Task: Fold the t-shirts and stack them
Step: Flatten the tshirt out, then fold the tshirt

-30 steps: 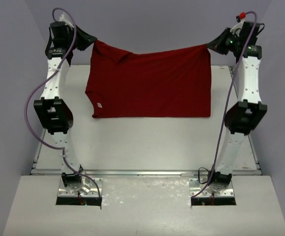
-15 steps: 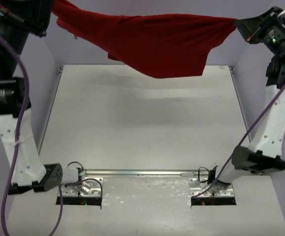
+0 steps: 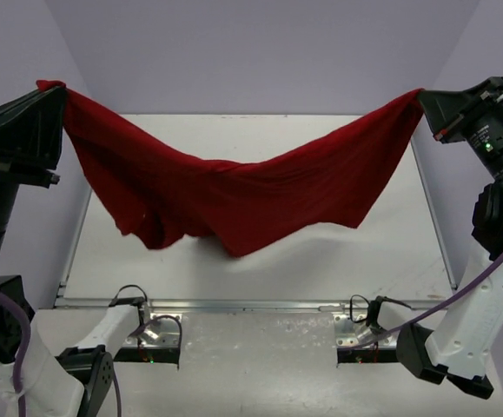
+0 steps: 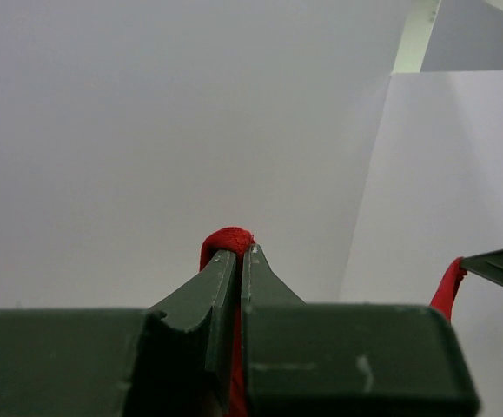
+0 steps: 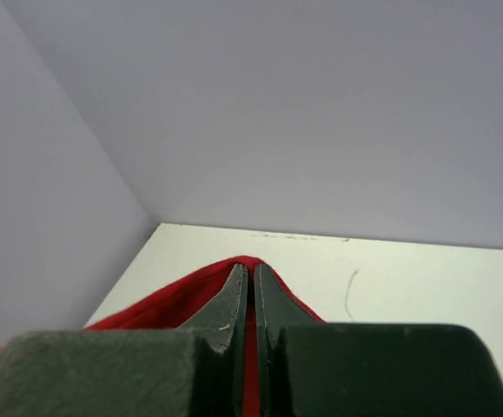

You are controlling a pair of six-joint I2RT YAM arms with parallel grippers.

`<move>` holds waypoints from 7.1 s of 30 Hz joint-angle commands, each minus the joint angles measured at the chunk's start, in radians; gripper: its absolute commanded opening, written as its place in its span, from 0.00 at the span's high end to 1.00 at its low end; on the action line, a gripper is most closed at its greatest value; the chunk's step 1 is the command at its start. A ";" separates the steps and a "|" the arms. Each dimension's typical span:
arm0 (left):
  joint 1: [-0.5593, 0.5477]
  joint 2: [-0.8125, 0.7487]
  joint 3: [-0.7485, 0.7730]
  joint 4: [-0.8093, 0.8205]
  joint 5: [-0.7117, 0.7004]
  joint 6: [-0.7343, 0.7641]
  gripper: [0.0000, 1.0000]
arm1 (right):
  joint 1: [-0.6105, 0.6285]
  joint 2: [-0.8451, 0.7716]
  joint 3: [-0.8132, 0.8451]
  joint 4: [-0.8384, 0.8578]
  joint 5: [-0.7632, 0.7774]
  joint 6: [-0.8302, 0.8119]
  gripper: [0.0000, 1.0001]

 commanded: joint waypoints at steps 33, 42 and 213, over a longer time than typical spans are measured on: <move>0.153 0.893 0.481 0.504 0.124 -0.275 1.00 | 0.052 0.786 0.591 0.147 0.132 0.040 0.99; 0.248 0.712 0.251 0.549 0.216 -0.309 1.00 | 0.011 0.685 0.345 0.199 0.036 0.018 0.99; -0.212 0.489 -1.023 0.083 -0.851 -0.600 0.00 | 0.853 0.434 -0.893 0.446 0.505 -0.238 0.29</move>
